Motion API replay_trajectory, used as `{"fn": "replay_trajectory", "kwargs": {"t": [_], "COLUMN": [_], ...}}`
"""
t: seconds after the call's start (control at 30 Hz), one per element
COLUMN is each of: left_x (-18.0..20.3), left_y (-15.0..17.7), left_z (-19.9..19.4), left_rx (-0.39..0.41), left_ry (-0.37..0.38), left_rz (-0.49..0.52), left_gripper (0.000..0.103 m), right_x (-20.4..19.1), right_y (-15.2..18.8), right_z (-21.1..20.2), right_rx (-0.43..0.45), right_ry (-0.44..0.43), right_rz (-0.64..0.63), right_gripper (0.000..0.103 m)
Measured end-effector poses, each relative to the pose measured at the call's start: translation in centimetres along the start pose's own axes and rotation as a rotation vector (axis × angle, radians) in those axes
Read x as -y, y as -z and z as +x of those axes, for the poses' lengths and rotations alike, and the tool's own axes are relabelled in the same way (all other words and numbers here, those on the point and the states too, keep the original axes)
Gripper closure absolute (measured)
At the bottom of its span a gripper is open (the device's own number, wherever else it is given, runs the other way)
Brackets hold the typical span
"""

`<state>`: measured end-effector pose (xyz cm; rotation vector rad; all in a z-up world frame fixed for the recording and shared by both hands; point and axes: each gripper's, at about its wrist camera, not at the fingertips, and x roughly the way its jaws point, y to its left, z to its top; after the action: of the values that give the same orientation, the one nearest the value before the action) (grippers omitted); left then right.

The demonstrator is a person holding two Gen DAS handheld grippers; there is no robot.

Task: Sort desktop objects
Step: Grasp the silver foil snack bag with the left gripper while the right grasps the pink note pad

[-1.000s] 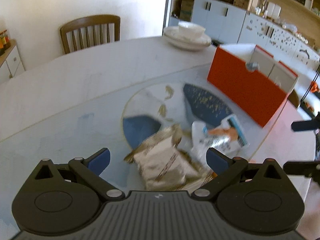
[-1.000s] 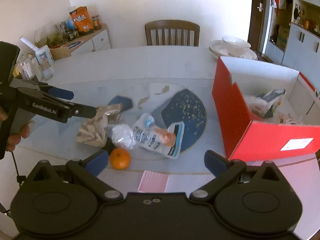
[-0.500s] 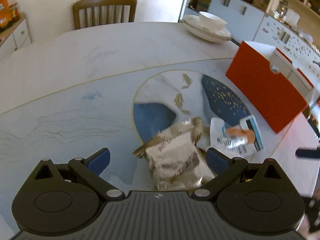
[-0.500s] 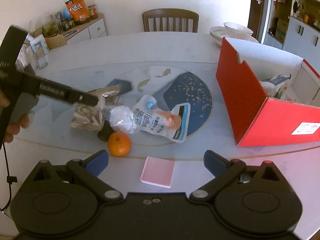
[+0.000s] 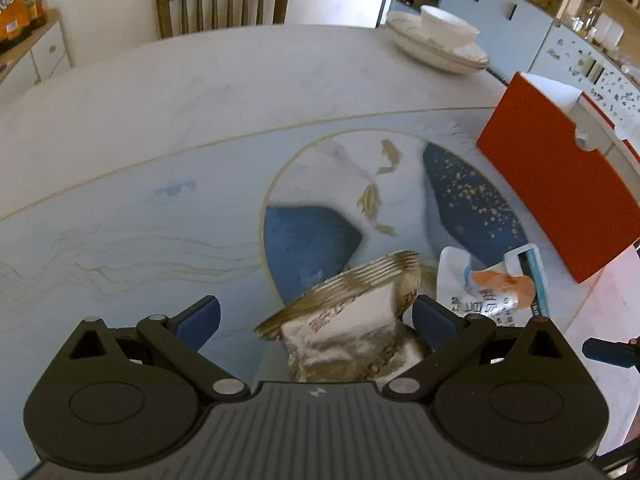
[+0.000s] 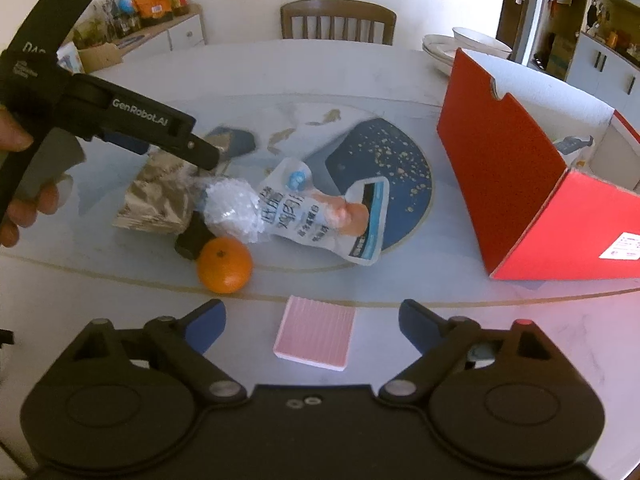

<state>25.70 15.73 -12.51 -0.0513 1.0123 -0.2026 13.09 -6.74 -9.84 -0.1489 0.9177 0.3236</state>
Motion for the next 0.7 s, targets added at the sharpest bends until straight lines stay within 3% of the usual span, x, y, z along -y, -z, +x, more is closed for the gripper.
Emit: {"fn": "replay_trajectory", "kwargs": {"t": [0.33, 0.43, 0.5, 0.7], "left_x": [-1.4, -1.3, -1.2, -1.1], "left_y": [0.4, 0.4, 0.5, 0.6], "left_z": [0.8, 0.6, 0.3, 0.0], "left_rx": [-0.034, -0.030, -0.026, -0.023], "left_ry": [-0.002, -0.004, 0.004, 0.019], "left_rz": [-0.054, -0.046, -0.046, -0.061], "left_gripper": [0.005, 0.014, 0.027, 0.039], "right_x": [-0.5, -0.4, -0.3, 0.3], "right_y": [0.6, 0.6, 0.6, 0.5], "right_z": [1.1, 1.0, 0.9, 0.6], "right_rx": [-0.027, -0.022, -0.021, -0.018], "right_ry": [0.018, 0.019, 0.019, 0.022], "right_rz": [0.001, 0.010, 0.017, 0.048], "right_gripper": [0.028, 0.033, 0.035, 0.051]}}
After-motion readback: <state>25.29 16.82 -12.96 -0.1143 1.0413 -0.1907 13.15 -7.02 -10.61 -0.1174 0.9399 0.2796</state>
